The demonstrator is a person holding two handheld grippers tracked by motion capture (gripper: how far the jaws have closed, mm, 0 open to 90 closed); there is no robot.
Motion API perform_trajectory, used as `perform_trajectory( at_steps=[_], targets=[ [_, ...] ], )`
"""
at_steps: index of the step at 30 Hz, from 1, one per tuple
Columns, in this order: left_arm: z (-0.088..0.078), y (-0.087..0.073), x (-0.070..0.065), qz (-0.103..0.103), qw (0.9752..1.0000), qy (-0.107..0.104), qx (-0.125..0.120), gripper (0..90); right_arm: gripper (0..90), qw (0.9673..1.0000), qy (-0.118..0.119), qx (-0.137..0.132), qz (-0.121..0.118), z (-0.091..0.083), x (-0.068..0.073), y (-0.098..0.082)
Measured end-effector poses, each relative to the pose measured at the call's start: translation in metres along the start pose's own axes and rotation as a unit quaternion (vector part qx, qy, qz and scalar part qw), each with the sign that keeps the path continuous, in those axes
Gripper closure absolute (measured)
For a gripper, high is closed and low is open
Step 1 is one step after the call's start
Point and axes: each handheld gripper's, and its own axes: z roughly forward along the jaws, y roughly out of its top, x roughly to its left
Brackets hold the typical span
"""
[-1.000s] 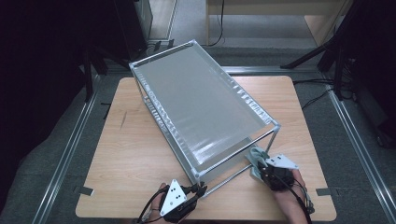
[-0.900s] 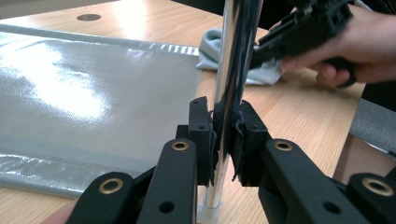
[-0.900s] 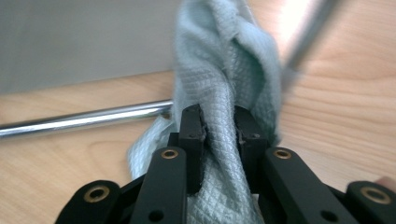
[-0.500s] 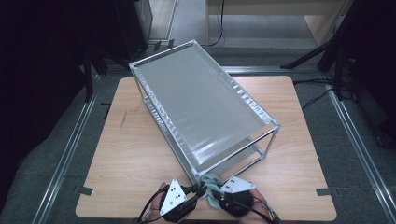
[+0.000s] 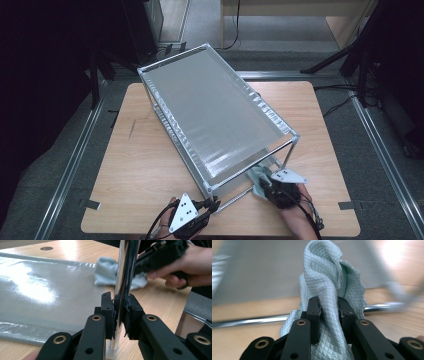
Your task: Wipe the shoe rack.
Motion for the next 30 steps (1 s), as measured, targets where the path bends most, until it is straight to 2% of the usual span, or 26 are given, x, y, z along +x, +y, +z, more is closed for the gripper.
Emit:
perform_trajectory(
  at_steps=[1,2,3,6,7,8,10,11,13,14,15,17,20,21,22,23,24,25,26,27,28,29,30],
  targets=[
    [-0.001,-0.001,0.000,-0.001,1.0000,0.001,-0.001,80.7,76.2,0.9989,-0.045,-0.006,0.009,-0.001,-0.010,0.001],
    [-0.001,-0.001,0.000,-0.001,1.0000,0.001,-0.001,80.8,76.2,0.9989,-0.045,-0.006,0.009,-0.001,-0.010,0.001],
    [-0.002,-0.001,0.000,-0.001,1.0000,0.001,-0.001,80.8,76.3,0.9978,-0.063,-0.010,0.018,-0.002,-0.015,0.001],
    [-0.002,-0.001,0.000,-0.002,1.0000,0.001,-0.002,80.8,76.6,0.9976,-0.064,-0.015,0.021,-0.002,-0.014,0.002],
    [-0.002,-0.001,0.000,-0.003,1.0000,0.000,-0.002,80.8,76.6,0.9984,-0.051,-0.019,0.016,-0.001,-0.005,0.004],
    [-0.001,-0.001,0.000,-0.003,1.0000,0.001,-0.002,80.8,76.6,0.9984,-0.051,-0.019,0.016,-0.001,-0.005,0.004],
    [-0.001,-0.001,0.000,-0.002,1.0000,0.001,-0.002,80.8,76.7,0.9994,-0.029,-0.019,0.002,0.003,0.012,0.004],
    [-0.001,-0.001,0.000,-0.002,1.0000,0.001,-0.001,80.8,76.6,0.9997,0.002,-0.012,-0.023,0.011,0.038,0.003],
    [-0.001,-0.001,0.000,-0.001,1.0000,0.002,0.000,80.8,76.5,0.9976,0.042,-0.002,-0.056,0.018,0.067,0.001],
    [-0.001,-0.001,0.000,-0.001,1.0000,0.002,0.000,80.7,76.5,0.9976,0.042,-0.002,-0.056,0.018,0.067,0.001],
    [-0.002,-0.001,0.000,-0.001,1.0000,0.002,0.000,80.7,76.5,0.9963,0.058,-0.001,-0.063,0.020,0.078,0.000],
    [-0.002,-0.001,0.000,-0.002,1.0000,0.000,-0.001,80.7,76.5,0.9887,0.131,0.008,-0.074,0.024,0.107,-0.001],
    [-0.002,-0.002,0.001,-0.005,1.0000,-0.002,-0.002,80.5,76.3,0.9884,0.127,0.012,-0.082,0.025,0.110,-0.001],
    [-0.002,-0.002,0.001,-0.007,1.0000,-0.003,-0.002,80.5,76.2,0.9910,0.117,0.015,-0.064,0.026,0.097,0.001],
    [-0.002,-0.002,0.001,-0.007,1.0000,-0.003,-0.002,80.5,76.2,0.9910,0.117,0.015,-0.064,0.026,0.097,0.001],
    [-0.002,-0.002,0.001,-0.007,1.0000,-0.003,-0.002,80.5,75.7,0.9950,0.070,0.007,-0.072,0.028,0.079,0.002],
    [-0.002,-0.002,0.001,-0.007,1.0000,-0.003,-0.002,80.4,75.7,0.9950,0.070,0.007,-0.072,0.028,0.079,0.002],
    [-0.002,-0.002,0.001,-0.006,1.0000,-0.003,-0.002,80.5,75.3,0.9983,0.025,-0.001,-0.052,0.028,0.055,0.004],
    [-0.002,-0.002,0.001,-0.006,1.0000,-0.003,-0.002,80.5,75.3,0.9983,0.025,-0.001,-0.052,0.028,0.055,0.004],
    [-0.002,-0.002,0.002,-0.005,1.0000,-0.003,-0.001,80.4,74.5,0.9988,-0.036,-0.008,-0.031,0.025,0.031,0.006],
    [-0.002,-0.002,0.002,-0.005,1.0000,-0.003,-0.001,80.4,74.5,0.9988,-0.036,-0.008,-0.031,0.025,0.031,0.006],
    [-0.002,-0.002,0.002,-0.006,1.0000,-0.004,-0.002,80.4,74.6,0.9975,-0.063,-0.012,-0.027,0.023,0.021,0.006],
    [-0.002,-0.002,0.002,-0.007,1.0000,-0.004,-0.003,80.4,74.7,0.9965,-0.079,-0.016,-0.024,0.021,0.014,0.005]
  ],
)
